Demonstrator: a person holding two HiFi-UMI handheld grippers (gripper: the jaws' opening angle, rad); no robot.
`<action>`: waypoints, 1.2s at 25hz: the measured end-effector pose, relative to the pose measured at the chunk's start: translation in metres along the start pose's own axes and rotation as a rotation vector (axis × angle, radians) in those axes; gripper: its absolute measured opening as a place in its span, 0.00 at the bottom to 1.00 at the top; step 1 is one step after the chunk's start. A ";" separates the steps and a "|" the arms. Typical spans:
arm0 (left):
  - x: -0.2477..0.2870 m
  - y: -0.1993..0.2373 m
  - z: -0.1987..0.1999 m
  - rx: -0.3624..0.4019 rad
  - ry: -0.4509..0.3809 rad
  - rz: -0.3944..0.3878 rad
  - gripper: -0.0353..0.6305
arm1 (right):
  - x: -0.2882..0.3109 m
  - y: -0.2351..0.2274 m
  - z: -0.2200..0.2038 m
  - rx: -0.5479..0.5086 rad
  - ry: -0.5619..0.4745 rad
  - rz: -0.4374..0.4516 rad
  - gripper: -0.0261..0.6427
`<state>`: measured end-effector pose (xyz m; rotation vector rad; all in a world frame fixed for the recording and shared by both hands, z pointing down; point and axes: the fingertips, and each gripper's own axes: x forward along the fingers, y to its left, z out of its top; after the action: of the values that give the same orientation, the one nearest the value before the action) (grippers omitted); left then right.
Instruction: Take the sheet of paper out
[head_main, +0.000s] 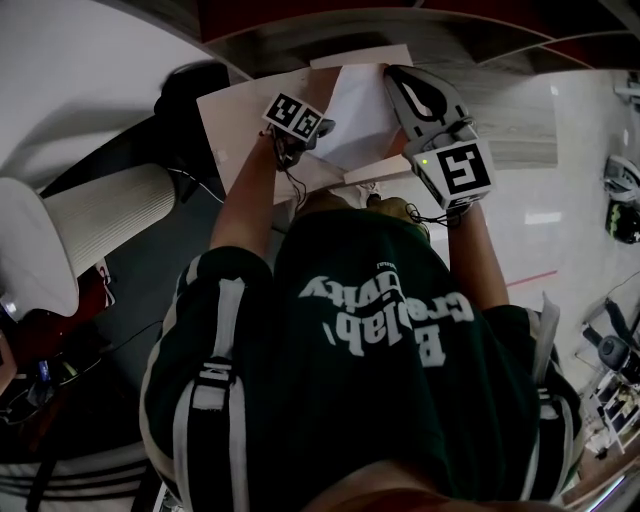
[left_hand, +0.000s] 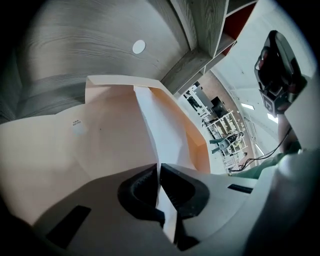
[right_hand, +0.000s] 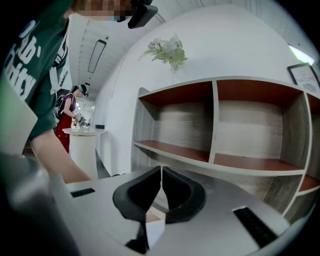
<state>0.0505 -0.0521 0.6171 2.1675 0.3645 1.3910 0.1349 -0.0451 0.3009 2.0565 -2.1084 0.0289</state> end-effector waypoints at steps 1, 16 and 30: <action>0.000 0.000 0.000 -0.004 -0.004 0.008 0.08 | 0.000 -0.001 0.000 0.000 0.000 0.005 0.09; -0.012 -0.017 -0.016 -0.074 -0.005 0.175 0.08 | -0.024 -0.026 0.000 0.015 -0.049 0.102 0.09; -0.037 -0.037 -0.039 -0.209 -0.110 0.347 0.08 | -0.046 -0.027 0.000 0.025 -0.104 0.226 0.09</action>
<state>0.0018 -0.0287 0.5812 2.1875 -0.2004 1.4072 0.1623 -0.0007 0.2903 1.8590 -2.4057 -0.0196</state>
